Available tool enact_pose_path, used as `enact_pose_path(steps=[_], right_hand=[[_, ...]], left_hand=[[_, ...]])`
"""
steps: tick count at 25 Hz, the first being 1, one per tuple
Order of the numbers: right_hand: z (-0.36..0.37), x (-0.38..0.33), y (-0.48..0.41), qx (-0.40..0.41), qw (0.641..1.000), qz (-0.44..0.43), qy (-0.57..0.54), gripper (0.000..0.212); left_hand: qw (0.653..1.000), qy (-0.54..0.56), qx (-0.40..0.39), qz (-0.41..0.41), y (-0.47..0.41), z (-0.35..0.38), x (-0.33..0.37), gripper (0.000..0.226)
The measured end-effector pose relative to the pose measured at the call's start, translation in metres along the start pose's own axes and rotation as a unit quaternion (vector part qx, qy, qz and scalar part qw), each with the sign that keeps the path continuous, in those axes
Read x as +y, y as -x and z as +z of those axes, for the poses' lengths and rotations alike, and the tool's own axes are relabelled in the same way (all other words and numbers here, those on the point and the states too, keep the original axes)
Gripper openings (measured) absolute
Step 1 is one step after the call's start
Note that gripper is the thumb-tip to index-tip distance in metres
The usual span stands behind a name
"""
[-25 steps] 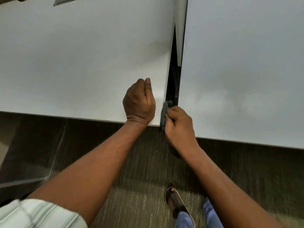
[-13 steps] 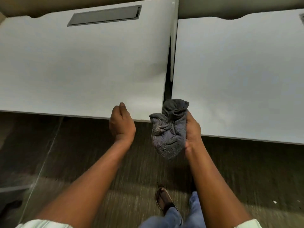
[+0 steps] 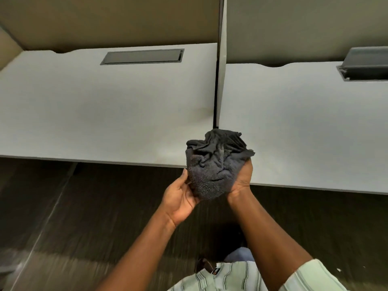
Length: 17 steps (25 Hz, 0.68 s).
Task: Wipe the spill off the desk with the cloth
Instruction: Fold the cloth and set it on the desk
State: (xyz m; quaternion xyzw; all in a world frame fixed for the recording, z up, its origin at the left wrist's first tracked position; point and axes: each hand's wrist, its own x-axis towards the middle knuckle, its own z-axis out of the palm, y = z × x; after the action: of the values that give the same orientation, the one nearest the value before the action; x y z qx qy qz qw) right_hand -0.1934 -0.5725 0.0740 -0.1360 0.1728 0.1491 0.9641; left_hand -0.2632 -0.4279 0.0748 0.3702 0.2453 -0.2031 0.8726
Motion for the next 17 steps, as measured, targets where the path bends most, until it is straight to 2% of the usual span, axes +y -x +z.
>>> enact_pose_path(steps=[3,5,7,10,14,17], right_hand=[[0.007,-0.007,-0.009,-0.014,1.0,-0.008,-0.013,0.069],[0.013,-0.013,-0.02,-0.012,1.0,-0.006,-0.007,0.072],[0.021,-0.018,-0.033,-0.017,1.0,0.006,0.005,0.071],[0.038,-0.025,-0.053,-0.024,0.999,0.047,0.01,0.073],[0.056,-0.032,-0.081,-0.02,0.993,0.104,0.045,0.074],[0.065,-0.039,-0.095,-0.031,0.978,0.183,0.091,0.081]], left_hand=[[0.998,0.041,-0.011,0.053,-0.009,0.012,0.015,0.039],[0.996,0.052,0.008,0.075,-0.019,0.016,0.03,0.034],[0.994,0.068,0.039,0.073,-0.03,0.018,0.048,0.041],[0.994,0.076,0.057,0.061,-0.042,0.02,0.073,0.046],[0.99,0.114,0.033,0.082,-0.053,0.027,0.097,0.047],[0.985,0.132,0.032,0.106,-0.059,0.024,0.111,0.05]])
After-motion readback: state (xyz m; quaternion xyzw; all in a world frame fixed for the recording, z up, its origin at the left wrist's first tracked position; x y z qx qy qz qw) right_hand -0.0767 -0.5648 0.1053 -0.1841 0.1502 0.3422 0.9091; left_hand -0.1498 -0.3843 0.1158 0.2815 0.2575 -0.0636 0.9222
